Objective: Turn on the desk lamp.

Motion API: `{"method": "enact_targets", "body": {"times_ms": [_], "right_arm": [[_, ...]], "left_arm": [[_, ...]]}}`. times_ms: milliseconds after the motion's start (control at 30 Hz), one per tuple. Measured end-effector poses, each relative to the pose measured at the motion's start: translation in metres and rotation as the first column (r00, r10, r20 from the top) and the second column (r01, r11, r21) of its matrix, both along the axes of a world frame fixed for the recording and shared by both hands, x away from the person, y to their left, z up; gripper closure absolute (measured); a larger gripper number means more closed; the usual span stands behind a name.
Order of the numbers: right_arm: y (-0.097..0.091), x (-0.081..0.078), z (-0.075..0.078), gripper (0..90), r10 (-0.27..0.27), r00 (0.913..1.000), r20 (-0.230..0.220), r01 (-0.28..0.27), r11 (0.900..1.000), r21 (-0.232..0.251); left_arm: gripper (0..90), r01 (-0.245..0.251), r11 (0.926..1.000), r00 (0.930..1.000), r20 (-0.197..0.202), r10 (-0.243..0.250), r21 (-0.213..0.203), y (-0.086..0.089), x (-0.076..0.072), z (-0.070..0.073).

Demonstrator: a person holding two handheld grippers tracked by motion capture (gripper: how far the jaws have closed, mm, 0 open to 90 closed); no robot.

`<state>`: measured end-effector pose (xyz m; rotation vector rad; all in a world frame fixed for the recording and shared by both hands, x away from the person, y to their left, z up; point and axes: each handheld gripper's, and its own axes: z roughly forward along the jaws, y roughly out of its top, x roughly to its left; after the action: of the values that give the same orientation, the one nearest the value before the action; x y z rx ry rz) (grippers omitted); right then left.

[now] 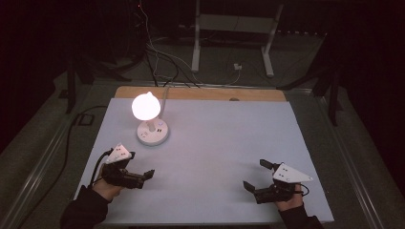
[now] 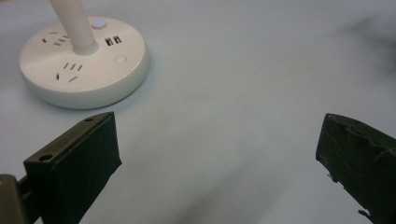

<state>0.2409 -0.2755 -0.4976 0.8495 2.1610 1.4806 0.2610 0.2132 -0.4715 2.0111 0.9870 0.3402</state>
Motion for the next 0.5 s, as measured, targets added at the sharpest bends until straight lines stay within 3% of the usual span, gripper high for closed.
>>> {"method": "enact_targets", "body": {"times_ms": [433,500], "right_arm": [[0.0,0.0,0.0,0.0,0.001,1.0,-0.004,-0.001,1.0,-0.002],[0.0,0.0,0.0,0.0,0.0,1.0,-0.005,0.0,1.0,0.0]], "left_arm": [[0.2,0.014,0.9998,0.9995,0.028,-0.014,0.016,0.01,-0.029,-0.027],[0.2,0.005,0.9996,1.0,0.006,-0.005,0.029,0.012,-0.03,-0.032]]}}
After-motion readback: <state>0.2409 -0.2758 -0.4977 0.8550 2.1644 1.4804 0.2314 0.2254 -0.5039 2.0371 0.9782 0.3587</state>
